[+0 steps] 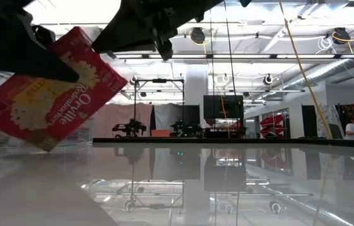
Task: Sort popcorn bags into baskets
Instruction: Stack the red popcorn pack into the bin
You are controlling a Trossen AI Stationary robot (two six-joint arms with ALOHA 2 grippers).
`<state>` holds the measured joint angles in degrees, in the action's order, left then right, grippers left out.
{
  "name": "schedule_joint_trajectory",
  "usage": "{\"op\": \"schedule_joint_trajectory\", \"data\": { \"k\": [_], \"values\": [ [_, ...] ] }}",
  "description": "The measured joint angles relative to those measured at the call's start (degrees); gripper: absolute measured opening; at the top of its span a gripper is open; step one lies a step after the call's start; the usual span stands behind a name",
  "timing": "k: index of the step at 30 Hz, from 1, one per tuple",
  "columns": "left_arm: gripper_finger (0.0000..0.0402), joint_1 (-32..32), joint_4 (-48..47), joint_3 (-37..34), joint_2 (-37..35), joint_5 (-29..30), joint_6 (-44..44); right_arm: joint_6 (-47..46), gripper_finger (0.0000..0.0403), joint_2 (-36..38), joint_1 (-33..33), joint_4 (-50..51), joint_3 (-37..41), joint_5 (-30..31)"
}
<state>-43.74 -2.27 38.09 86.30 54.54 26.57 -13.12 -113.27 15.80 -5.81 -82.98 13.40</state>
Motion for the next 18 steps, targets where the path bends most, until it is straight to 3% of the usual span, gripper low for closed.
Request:
{"op": "schedule_joint_trajectory", "data": {
  "k": [10, 15, 18],
  "values": [
    [0.0027, 1.0, -2.6, 0.0, -1.3, -0.5, -1.0, -1.1, 0.0, 2.5, -0.1, 2.0, 0.0, 0.0],
    [0.0032, 1.0, -3.1, 0.0, -5.0, -2.0, -3.8, -0.5, 0.0018, 5.1, 0.4, 5.7, -0.1, 0.6],
    [0.0041, 1.3, -5.0, 0.0, -8.4, -3.8, -5.5, -1.1, 0.0051, 6.2, 1.7, 7.9, -0.1, 6.4]
  ]
}}
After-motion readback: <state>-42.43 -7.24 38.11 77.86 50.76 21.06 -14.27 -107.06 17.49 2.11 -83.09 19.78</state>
